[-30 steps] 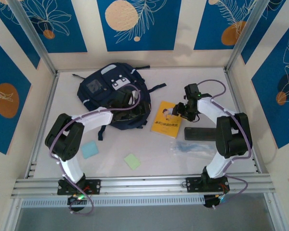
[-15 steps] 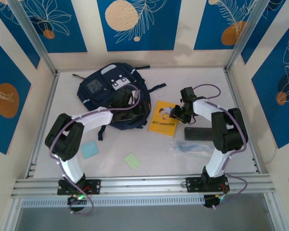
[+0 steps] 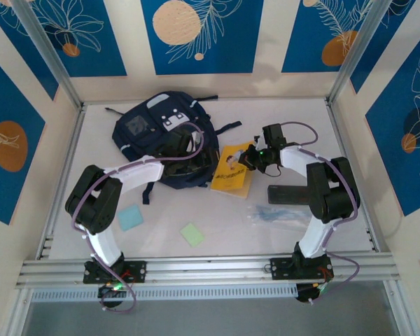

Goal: Pack the student bag

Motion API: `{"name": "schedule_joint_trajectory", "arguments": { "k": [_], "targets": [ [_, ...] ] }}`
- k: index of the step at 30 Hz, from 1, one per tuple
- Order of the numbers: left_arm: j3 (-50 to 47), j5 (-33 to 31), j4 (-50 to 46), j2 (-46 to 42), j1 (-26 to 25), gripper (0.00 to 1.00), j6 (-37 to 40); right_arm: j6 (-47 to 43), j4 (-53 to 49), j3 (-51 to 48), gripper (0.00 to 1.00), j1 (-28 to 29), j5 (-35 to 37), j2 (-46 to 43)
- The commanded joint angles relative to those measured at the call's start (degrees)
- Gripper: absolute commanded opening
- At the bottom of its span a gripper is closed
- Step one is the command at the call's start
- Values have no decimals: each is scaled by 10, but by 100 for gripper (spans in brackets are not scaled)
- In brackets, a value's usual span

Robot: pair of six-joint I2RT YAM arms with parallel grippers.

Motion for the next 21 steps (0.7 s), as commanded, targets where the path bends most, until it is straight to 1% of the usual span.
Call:
{"name": "schedule_joint_trajectory", "arguments": {
  "k": [1,5,7,9,11,14,18,21],
  "targets": [
    [-2,-2,6,-21,-2,65,5,11,-5,2,0,-10,-26,-33],
    [-8,-16,4,-41,10,66,11,-17,-49,12,0,-20,-33,-116],
    [-8,-14,4,-49,23,67,12,-39,-79,42,0,-19,-54,-142],
    [-7,-14,1,-60,37,67,16,-57,-108,83,0,-13,-79,-149],
    [-5,-20,-6,-71,53,68,23,-63,-118,118,0,0,-103,-146],
    [-10,-38,-17,-94,77,69,28,-59,-108,164,0,29,-136,-127],
    [-38,-72,-18,-139,108,70,26,-43,-68,208,0,76,-169,-87],
    [-59,-93,-24,-167,124,71,29,-36,-33,222,0,98,-185,-48]
  ]
}}
